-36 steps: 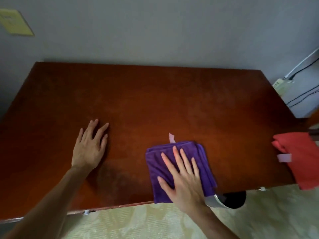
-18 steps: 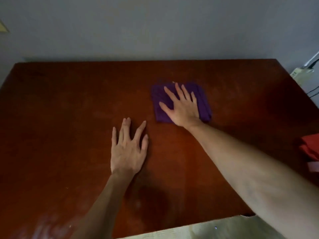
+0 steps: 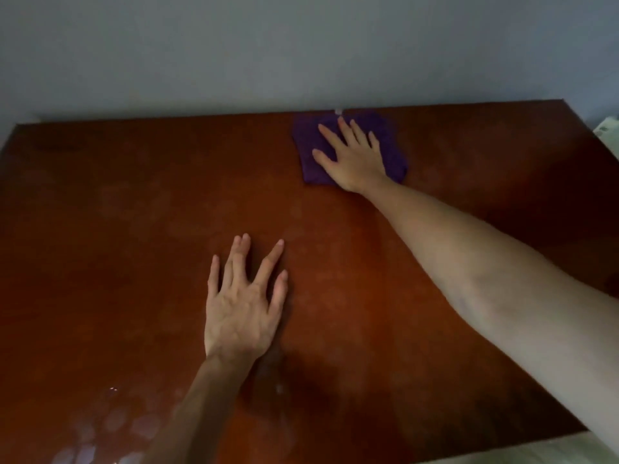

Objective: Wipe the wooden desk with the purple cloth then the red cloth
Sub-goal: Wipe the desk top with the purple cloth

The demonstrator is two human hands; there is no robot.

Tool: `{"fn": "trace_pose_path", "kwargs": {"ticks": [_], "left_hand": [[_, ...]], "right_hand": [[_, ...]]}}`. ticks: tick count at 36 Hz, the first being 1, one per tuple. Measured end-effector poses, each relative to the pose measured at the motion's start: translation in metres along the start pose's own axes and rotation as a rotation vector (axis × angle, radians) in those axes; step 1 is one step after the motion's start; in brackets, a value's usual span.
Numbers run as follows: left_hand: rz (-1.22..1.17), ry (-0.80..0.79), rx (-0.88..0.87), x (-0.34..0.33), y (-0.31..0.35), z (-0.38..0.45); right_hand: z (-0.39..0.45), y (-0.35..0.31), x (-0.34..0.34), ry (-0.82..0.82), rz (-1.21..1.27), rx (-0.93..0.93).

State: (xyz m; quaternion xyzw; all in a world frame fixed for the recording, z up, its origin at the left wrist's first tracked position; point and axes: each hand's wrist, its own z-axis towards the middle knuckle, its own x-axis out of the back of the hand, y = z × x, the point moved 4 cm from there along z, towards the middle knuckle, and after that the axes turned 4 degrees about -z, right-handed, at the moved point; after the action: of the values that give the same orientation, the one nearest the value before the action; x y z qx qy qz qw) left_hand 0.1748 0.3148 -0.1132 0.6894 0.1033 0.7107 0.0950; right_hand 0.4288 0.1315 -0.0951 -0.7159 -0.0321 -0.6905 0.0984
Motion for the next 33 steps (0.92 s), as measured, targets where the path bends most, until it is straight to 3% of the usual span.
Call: {"fn": "trace_pose_path", "kwargs": {"ticks": [5, 13, 16, 24, 33], "left_hand": [[-0.006, 0.002, 0.004, 0.004, 0.001, 0.001], [0.054, -0.044, 0.09, 0.005, 0.015, -0.005], [0.047, -0.048, 0.166, 0.005, 0.039, -0.008], [-0.075, 0.02, -0.024, -0.023, 0.165, 0.009], [-0.021, 0.036, -0.107, -0.056, 0.202, 0.053]], "right_hand": [[-0.096, 0.017, -0.005, 0.044, -0.009, 0.073], [-0.351, 0.092, -0.008, 0.123, 0.01, 0.13], [-0.384, 0.114, -0.01, 0.083, -0.01, 0.1], [-0.348, 0.132, -0.01, 0.134, 0.009, 0.075], [-0.143, 0.174, 0.008, 0.139, 0.029, -0.114]]}}
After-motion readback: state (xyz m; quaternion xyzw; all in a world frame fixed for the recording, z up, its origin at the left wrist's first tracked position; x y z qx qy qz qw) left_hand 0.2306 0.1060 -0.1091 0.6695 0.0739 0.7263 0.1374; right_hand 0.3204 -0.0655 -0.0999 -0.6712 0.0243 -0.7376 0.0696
